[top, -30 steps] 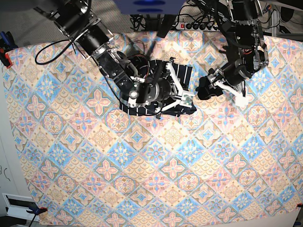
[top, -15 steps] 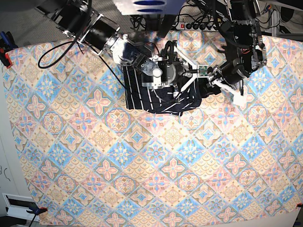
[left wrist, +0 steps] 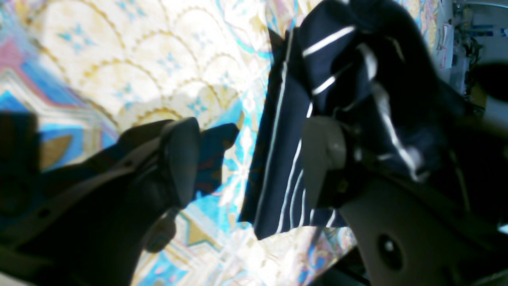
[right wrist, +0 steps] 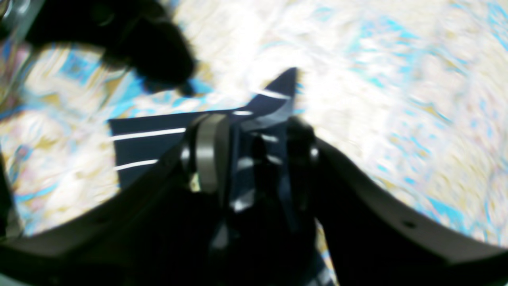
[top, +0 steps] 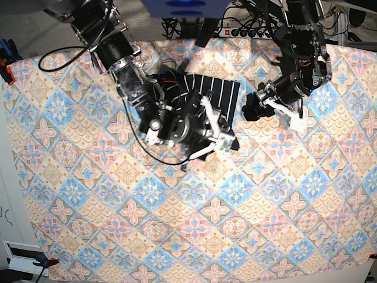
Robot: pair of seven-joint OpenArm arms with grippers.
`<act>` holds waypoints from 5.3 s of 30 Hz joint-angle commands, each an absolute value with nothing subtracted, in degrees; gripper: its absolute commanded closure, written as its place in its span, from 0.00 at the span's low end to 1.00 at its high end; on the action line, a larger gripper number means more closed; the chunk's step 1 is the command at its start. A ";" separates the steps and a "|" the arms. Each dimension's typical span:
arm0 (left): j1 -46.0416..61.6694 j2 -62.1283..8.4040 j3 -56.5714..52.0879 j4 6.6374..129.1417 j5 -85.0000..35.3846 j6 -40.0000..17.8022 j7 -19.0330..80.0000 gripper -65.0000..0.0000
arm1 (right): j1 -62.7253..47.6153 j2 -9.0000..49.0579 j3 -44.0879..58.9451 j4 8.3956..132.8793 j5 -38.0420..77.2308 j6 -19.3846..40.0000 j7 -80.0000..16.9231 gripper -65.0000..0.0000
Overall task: Fold the T-shirt properly
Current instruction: 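Press and adjust the folded stack with the right gripper, then grasp the folded shirt's corners with both grippers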
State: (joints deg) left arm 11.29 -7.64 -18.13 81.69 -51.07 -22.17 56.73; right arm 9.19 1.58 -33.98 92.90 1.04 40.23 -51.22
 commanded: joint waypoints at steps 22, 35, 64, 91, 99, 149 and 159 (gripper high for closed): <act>9.98 -9.45 -8.92 82.59 -51.03 -22.73 56.13 0.39 | 0.66 16.04 -19.74 102.99 6.37 40.00 -50.68 0.70; 9.71 -10.07 -6.20 82.68 -47.52 -22.73 56.04 0.39 | 8.22 13.76 -29.67 99.38 6.55 40.00 -47.78 0.81; 9.98 -11.30 -6.29 82.68 -47.60 -22.73 56.04 0.39 | 23.69 5.23 -48.40 72.04 6.64 40.00 -45.41 0.56; 9.98 -11.30 -6.29 82.68 -47.60 -22.73 56.04 0.39 | 22.11 7.69 -43.91 74.95 6.64 40.00 -44.97 1.00; 9.98 -11.30 -6.29 82.68 -47.60 -22.73 56.04 0.39 | 22.02 9.27 -34.33 79.08 6.73 40.00 -47.43 1.00; 12.62 -19.56 17.10 100.70 -37.76 -22.37 56.31 1.00 | 20.79 5.93 -20.09 58.15 -6.55 40.00 -34.59 0.99; 5.85 -16.48 20.88 88.84 -27.82 -22.37 56.04 1.00 | 17.98 8.66 -20.18 58.95 -6.73 40.00 -36.79 0.99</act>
